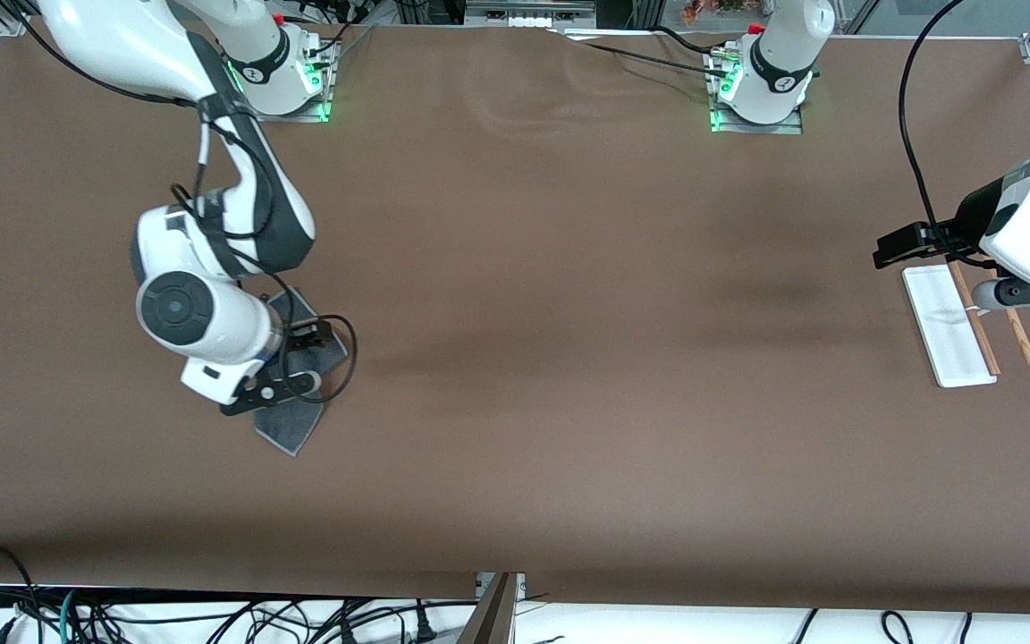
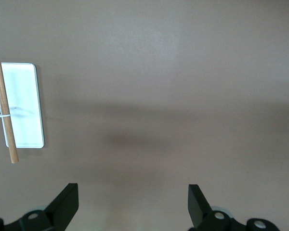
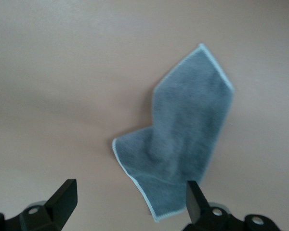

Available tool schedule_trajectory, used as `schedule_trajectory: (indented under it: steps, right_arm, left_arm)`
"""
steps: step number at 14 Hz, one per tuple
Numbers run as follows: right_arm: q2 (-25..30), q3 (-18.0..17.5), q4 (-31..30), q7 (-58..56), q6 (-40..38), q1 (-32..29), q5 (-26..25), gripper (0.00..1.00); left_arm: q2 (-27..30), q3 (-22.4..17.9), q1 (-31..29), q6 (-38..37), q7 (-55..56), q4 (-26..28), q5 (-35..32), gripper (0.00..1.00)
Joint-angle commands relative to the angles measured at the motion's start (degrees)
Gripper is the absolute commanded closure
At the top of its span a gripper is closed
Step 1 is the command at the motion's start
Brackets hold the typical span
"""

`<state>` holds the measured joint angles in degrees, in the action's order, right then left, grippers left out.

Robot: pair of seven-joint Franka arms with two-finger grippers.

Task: Pass towel and hang on rack
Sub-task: 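Lower the open right gripper over the towel's corner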

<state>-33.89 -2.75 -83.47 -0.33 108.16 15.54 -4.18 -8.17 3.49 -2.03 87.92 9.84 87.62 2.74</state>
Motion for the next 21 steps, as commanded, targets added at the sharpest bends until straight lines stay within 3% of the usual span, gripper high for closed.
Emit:
schedule_trajectory:
  steps: [1, 7, 11, 21]
  right_arm:
    - [-2.7, 0.2, 0.7, 0.2, 1.1, 1.5, 0.5, 0.00]
    - [-6.5, 0.3, 0.2, -0.8, 3.1, 4.1, -0.7, 0.00]
    - [-7.2, 0.3, -1.9, -2.9, 5.7, 4.1, -5.4, 0.00]
    - [-7.6, 0.3, -4.0, -5.4, 6.8, 4.1, -5.5, 0.00]
  left_arm:
    - [-0.4, 0.1, 0.3, 0.0, 0.5, -0.9, -1.2, 0.00]
    - [-0.4, 0.1, 0.4, -0.1, 0.4, -0.9, -1.2, 0.00]
    - [-0.3, 0.1, 0.4, -0.1, 0.5, -0.9, -1.0, 0.00]
    - [-0.3, 0.1, 0.4, -0.4, 0.5, -0.9, -0.7, 0.00]
